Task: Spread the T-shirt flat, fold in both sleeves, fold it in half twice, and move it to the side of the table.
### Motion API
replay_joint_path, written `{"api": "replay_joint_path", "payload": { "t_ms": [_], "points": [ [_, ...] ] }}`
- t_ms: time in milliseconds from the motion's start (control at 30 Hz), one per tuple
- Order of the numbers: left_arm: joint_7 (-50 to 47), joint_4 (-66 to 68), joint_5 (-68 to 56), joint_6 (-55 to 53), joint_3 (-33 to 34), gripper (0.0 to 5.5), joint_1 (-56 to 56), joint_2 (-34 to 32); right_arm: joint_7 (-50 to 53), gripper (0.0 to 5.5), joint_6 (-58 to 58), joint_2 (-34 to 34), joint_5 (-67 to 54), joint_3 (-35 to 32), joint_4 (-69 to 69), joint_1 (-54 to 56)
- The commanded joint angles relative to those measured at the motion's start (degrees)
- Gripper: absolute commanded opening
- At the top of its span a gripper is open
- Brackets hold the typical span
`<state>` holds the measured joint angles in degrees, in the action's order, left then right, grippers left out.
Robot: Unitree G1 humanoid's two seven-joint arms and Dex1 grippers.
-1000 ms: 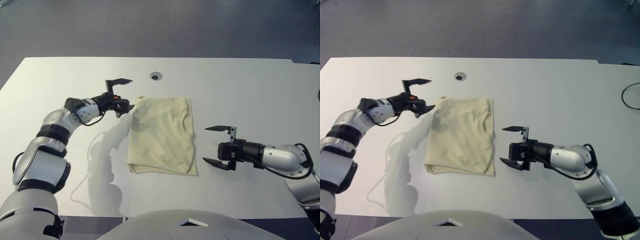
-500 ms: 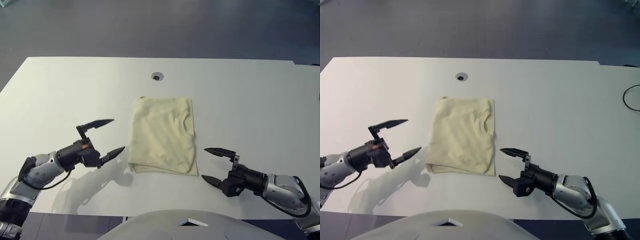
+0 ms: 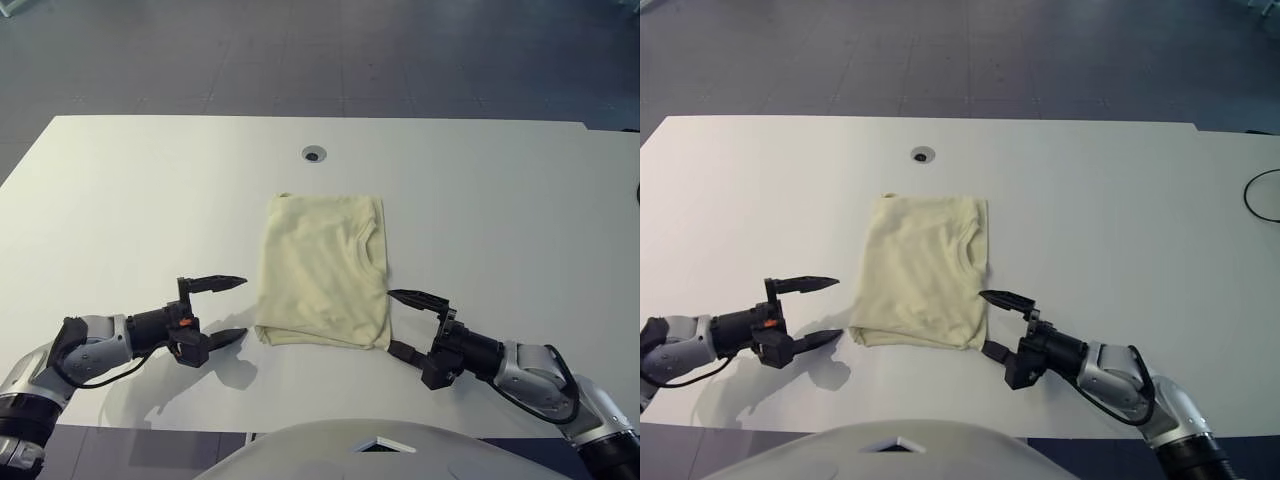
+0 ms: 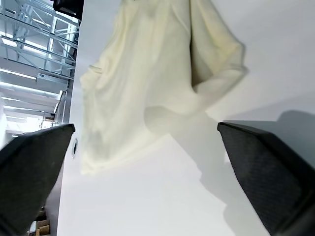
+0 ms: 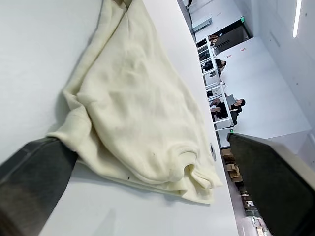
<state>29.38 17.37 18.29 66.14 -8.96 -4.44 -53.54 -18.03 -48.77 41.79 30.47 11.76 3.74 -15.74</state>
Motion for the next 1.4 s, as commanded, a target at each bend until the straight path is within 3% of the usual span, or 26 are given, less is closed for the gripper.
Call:
{"api": "replay_joint_path", "payload": {
  "t_ms": [33,133,233,533,1100,1167,1333,1400],
  "points": [
    [-0.07,1.55,3.35,-0.29,-2.61,5.40,2.25,2.39,-0.88,5.37,1.42,1.04,8.24,3.27,-4.83,0.27],
    [-0.09,1.57,3.85,0.07,-4.13,5.40,3.60,3.00,-0.28,5.37,1.05,2.17,9.07,3.95,-4.98,0.33],
    [-0.27,1.82,4.22,0.64,-4.97,5.01,3.75,2.75,-0.28,5.40,0.77,4.72,6.46,2.34,-3.16,-2.16],
    [-1.48,1.43,6.14,1.54,-5.52,3.38,1.57,1.94,0.39,5.40,-2.30,11.12,-0.06,-3.61,3.89,-10.81],
    [-0.64,4.07,6.60,2.80,-9.23,0.38,6.89,1.86,2.36,5.40,5.08,3.31,9.92,2.72,-1.56,-1.77],
    [-0.60,4.25,6.46,2.84,-9.36,0.14,7.06,1.91,2.87,5.40,4.89,3.35,10.88,3.33,-1.86,-1.39],
    [-0.73,4.37,6.42,2.47,-9.54,0.12,7.43,2.50,3.33,5.40,4.23,3.39,13.71,5.70,-2.13,0.57],
    [-0.73,4.52,6.37,2.40,-9.65,0.12,7.75,2.63,2.85,5.07,3.90,3.61,14.75,7.09,-2.58,1.44]
  ]
}}
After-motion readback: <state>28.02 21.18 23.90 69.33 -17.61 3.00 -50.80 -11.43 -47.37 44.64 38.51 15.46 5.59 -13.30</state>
